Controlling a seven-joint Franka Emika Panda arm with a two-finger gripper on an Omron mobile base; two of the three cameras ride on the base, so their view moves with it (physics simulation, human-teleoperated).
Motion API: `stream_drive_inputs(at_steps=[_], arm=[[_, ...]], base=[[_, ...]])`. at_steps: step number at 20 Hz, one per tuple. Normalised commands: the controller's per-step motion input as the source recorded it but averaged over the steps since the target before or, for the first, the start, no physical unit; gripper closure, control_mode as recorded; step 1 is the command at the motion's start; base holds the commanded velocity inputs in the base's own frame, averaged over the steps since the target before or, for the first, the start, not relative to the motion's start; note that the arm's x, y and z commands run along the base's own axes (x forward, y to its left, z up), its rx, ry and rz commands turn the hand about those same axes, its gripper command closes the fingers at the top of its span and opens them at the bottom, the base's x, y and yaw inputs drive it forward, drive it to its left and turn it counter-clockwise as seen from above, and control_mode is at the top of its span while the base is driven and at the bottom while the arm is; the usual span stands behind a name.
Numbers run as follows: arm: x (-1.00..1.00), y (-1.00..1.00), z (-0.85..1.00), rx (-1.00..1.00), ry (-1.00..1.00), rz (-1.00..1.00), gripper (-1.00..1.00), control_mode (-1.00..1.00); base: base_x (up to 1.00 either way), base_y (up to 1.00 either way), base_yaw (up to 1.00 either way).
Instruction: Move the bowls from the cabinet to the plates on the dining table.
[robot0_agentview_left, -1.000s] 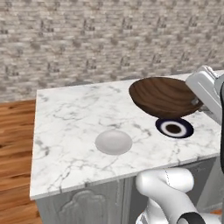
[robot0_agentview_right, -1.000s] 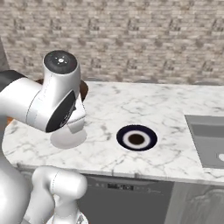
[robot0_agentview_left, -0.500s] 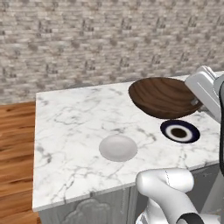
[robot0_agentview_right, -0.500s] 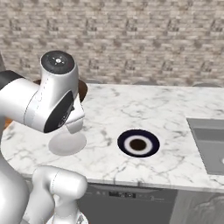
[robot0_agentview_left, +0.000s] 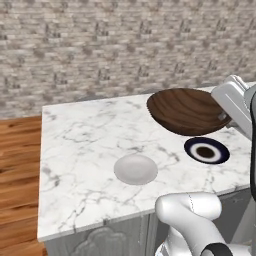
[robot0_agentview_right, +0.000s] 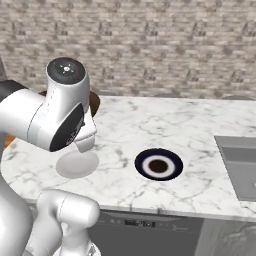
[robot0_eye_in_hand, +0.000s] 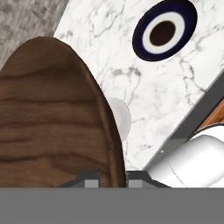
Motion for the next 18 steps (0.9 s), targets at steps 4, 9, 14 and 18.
stream_drive_inputs(at_steps=[4,9,14,18], arm=[[0.00,0.00,0.00,0.00,0.00,0.00,1.00,1.00],[0.00,0.00,0.00,0.00,0.00,0.00,1.00,1.00],[0.02,0.00,0.00,0.00,0.00,0.00,1.00,-1.00],[0.33,0.02,0.00,0.00,0.05,0.00,1.00,-1.00]], base=[[0.00,0.00,0.00],[0.00,0.00,0.00],[0.00,0.00,0.00],[0.00,0.00,0.00]])
